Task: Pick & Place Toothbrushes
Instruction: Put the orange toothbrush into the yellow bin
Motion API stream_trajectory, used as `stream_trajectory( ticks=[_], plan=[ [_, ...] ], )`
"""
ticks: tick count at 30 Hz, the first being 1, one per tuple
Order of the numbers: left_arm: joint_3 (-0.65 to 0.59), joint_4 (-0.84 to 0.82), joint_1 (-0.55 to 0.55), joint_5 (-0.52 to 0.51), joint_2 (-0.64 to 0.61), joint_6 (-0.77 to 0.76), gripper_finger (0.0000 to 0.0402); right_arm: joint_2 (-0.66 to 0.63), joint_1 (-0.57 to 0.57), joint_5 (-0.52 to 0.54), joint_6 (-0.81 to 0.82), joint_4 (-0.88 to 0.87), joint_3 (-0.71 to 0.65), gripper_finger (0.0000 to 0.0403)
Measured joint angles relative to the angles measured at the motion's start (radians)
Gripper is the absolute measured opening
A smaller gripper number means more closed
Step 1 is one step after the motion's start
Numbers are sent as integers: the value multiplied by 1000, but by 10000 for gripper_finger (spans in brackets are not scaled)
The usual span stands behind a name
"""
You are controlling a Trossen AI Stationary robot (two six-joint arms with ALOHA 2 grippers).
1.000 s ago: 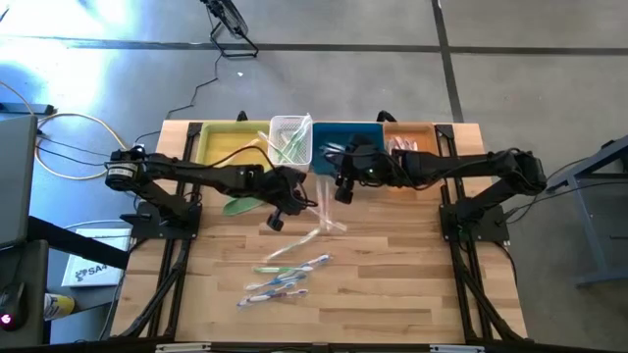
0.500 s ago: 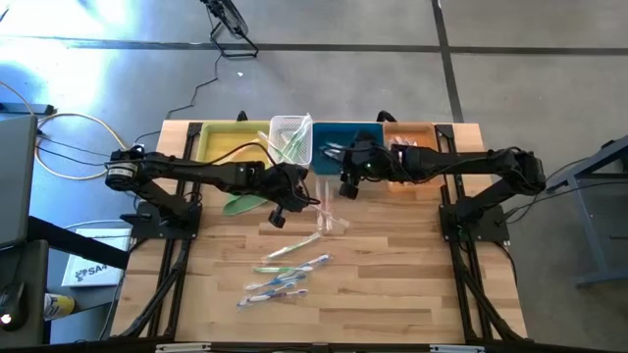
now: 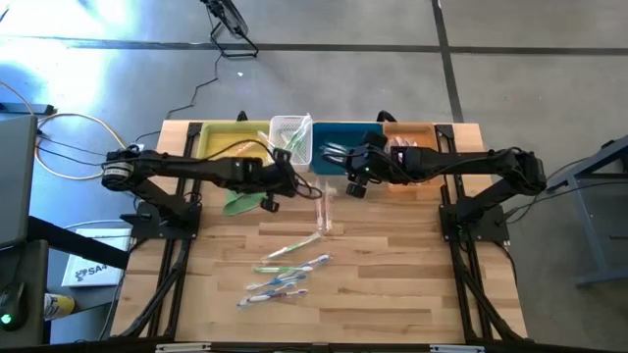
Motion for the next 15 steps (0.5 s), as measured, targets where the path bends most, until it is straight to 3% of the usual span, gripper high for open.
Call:
stream_trajectory(
  ticks=[6,15],
  plan=[
    [1,-51,95,-11,-69,-42,21,-1,0,-4,81,-69,0,176],
    [1,-247,240,-4,-287,-83,21,-1,0,-30,146,-151,0,176]
  ],
)
